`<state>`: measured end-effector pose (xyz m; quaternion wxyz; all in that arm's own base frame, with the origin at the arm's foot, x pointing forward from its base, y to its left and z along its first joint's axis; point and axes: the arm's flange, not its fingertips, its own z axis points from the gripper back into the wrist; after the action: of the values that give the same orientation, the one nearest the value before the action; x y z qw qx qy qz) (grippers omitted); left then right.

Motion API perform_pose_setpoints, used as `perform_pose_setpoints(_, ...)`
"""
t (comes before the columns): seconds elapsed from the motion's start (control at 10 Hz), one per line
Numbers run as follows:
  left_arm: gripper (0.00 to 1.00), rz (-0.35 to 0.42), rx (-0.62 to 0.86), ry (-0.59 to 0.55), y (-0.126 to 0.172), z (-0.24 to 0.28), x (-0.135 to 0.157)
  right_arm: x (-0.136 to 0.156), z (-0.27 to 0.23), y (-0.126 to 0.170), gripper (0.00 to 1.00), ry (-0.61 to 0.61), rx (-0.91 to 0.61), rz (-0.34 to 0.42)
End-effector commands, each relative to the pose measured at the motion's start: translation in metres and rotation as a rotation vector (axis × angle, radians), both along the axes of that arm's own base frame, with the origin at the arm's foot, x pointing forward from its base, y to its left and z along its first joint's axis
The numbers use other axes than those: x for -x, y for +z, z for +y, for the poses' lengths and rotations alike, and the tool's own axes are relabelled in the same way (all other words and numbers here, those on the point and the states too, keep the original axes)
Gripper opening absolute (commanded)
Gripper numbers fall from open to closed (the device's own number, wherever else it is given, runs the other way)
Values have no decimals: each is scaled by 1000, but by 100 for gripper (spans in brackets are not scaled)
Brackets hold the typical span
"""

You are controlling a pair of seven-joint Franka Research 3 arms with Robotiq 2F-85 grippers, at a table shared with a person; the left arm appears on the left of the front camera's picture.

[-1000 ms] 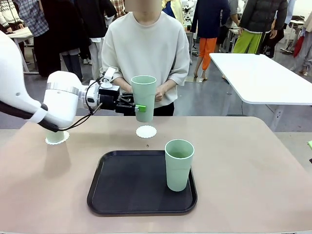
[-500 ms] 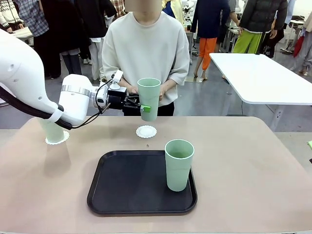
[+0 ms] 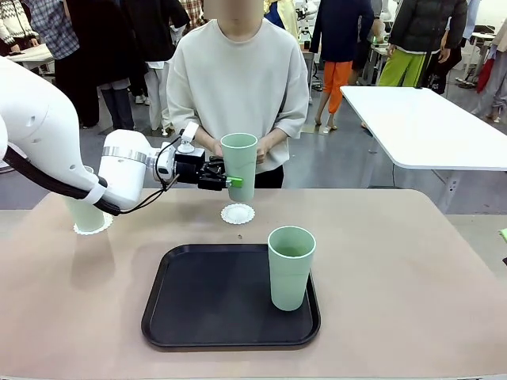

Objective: Place coasters on the table and set cups on them.
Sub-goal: Take one Reusable plastic cup from the Flat Tray and place it on a coaster set by the human.

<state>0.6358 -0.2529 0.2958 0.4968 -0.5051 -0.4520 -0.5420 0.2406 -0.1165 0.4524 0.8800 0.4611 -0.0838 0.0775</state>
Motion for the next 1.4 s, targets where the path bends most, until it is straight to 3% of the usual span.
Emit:
perform_pose_setpoints(0.0,84,-35,-17,-17,-8,-4,-11,-1,1,-2,100,5,-21,-15)
perform_pose_setpoints(0.2,84,-54,-51,-10,-1,-5,-2,-1,1,-2,100,5,-21,-15)
perform_pose_setpoints(0.3,84,-9,-12,2,-11,-1,-3,-1,1,-2,100,5,-21,-15)
perform_pose_setpoints(0.6,84,-12,-22,4,-12,-1,-3,-1,1,-2,100,5,-21,-15)
perform_pose_setpoints(1.3,84,16,-47,3,-33,3,-26,-1,1,-2,100,5,-21,-15)
